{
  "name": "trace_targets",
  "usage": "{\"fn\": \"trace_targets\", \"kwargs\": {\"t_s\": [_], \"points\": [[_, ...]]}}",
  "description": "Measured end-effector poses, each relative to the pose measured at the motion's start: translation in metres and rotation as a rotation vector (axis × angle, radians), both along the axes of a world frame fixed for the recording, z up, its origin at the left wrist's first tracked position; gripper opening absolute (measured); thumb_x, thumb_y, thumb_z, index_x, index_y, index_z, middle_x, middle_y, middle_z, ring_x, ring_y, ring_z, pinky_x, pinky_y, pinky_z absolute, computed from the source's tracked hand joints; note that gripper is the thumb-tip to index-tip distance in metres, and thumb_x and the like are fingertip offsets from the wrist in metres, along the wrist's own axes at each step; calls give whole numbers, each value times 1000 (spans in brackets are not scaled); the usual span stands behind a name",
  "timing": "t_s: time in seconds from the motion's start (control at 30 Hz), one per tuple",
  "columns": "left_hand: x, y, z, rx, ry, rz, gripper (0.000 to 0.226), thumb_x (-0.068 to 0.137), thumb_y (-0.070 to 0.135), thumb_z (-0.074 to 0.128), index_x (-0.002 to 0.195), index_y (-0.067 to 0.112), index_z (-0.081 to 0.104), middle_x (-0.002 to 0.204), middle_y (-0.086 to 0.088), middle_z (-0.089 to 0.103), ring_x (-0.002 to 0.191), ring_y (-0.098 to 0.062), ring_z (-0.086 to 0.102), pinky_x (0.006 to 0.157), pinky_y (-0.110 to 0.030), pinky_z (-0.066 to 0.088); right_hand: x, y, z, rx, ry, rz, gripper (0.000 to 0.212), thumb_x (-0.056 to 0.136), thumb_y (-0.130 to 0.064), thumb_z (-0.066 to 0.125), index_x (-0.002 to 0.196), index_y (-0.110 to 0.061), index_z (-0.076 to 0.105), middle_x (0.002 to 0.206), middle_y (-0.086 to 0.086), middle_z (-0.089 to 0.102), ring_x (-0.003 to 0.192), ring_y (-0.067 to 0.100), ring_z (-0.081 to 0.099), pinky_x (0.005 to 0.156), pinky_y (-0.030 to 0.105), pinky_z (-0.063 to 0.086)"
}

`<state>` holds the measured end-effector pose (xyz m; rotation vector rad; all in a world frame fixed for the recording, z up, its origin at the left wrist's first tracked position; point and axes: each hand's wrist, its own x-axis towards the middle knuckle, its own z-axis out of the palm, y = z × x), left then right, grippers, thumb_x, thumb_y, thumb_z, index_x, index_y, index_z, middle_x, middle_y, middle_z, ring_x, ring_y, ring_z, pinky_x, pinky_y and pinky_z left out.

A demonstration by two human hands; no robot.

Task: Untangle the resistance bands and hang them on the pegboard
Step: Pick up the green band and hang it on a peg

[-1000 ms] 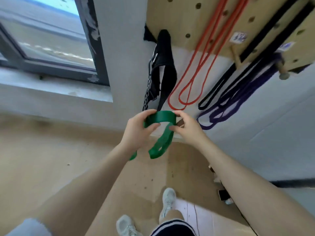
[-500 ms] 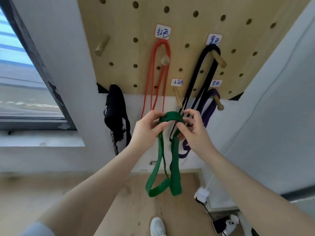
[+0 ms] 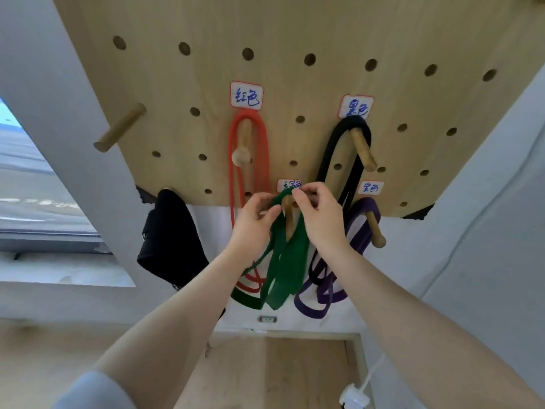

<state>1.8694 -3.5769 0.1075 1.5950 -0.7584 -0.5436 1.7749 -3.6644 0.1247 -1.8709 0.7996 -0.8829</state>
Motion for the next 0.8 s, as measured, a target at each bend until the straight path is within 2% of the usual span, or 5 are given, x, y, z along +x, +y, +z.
{"fn": "trace_targets", "kwargs": {"t_s": [0.23, 0.37, 0.47, 0.63, 0.8], "points": [[0, -18, -29, 64, -1, 58, 17, 91, 17, 55, 106, 24, 52, 107, 4, 60, 102, -14, 59, 87, -24, 49, -10, -24, -44, 102, 137, 174, 21, 96, -20, 48, 117, -25, 46, 113, -3, 59, 92, 11, 59, 74, 20, 51], [-1, -22, -25, -48, -35, 79, 19, 94, 16, 50, 110, 25, 52, 107, 9, 61, 102, -5, 59, 89, -21, 48, -1, -15, -42, -51, 65, 84, 33, 96, -20, 46, 129, -15, 43, 112, -10, 56, 94, 6, 61, 79, 15, 51], [3, -28, -25, -38, -181, 118, 20, 92, 14, 52, 111, 20, 56, 106, 11, 58, 97, 2, 55, 86, -10, 44, 4, -19, -52, -135, 87, 3, 32, 97, -21, 44, 128, -14, 48, 106, 0, 64, 86, 10, 64, 79, 25, 54], [-1, -29, -54, 78, -290, 218, 27, 93, 11, 50, 120, 10, 56, 114, 5, 46, 97, 2, 44, 82, 6, 30, 0, -18, -81, -318, 222, 27, 47, 96, -14, 48, 141, -13, 38, 132, 14, 54, 119, 26, 54, 102, 40, 44], [-2, -16, -109, 290, 69, 133, 34, 94, 15, 49, 128, 14, 50, 117, 1, 61, 109, -14, 57, 92, -24, 44, -11, -17, -115, -236, 392, -32, 53, 92, -31, 53, 140, -12, 38, 114, 14, 65, 94, 28, 66, 81, 41, 55]]}}
